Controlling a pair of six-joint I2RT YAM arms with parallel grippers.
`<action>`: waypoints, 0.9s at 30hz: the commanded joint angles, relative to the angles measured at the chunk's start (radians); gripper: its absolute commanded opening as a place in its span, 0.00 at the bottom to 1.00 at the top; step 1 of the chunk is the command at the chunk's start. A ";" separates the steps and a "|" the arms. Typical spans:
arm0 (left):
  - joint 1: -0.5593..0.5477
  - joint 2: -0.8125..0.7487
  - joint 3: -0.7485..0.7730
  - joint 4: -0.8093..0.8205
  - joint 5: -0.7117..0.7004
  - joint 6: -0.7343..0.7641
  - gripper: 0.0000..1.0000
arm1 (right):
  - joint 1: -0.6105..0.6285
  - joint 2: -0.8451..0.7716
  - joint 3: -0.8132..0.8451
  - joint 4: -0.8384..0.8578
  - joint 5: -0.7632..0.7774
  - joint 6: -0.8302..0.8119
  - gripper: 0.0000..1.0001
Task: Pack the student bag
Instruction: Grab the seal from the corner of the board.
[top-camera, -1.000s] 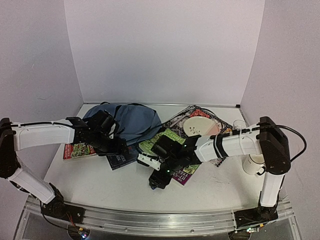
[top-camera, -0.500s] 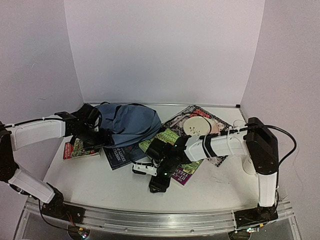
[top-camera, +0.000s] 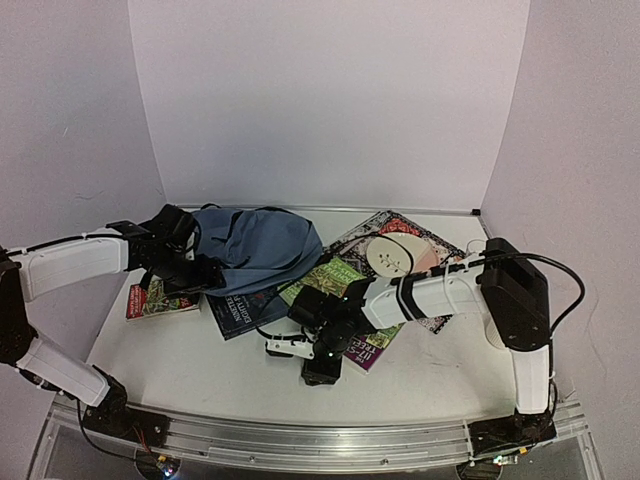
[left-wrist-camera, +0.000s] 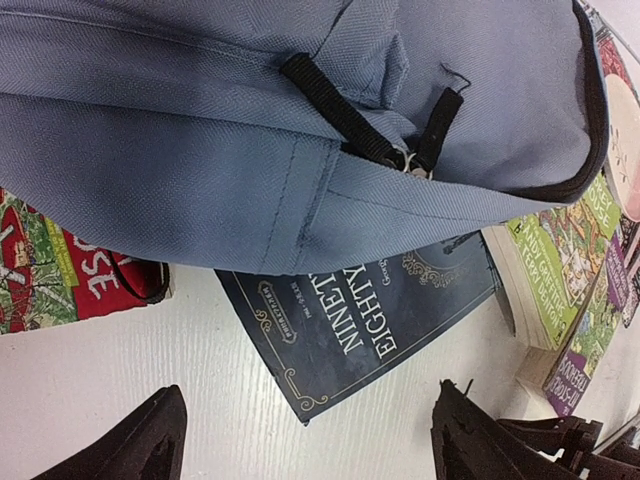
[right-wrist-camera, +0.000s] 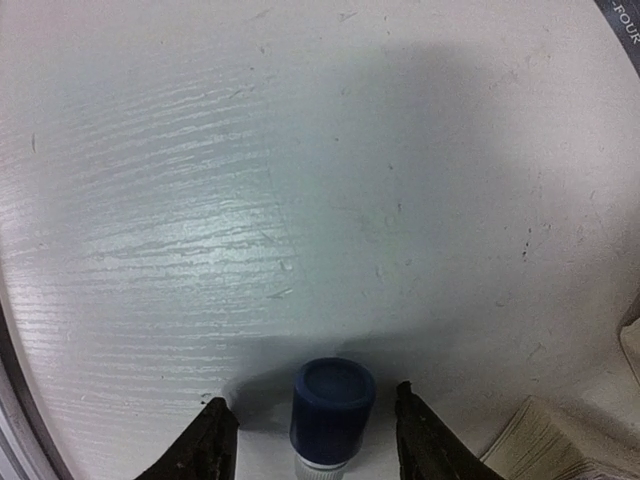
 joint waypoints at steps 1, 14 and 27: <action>0.003 -0.008 0.066 -0.013 -0.013 0.026 0.86 | 0.004 0.055 0.022 -0.053 0.026 -0.012 0.48; 0.003 0.147 0.277 -0.010 -0.002 0.116 0.85 | 0.002 -0.081 -0.015 -0.030 0.055 0.096 0.09; -0.125 0.503 0.637 -0.010 0.049 0.318 0.80 | -0.131 -0.329 -0.137 0.033 0.073 0.364 0.08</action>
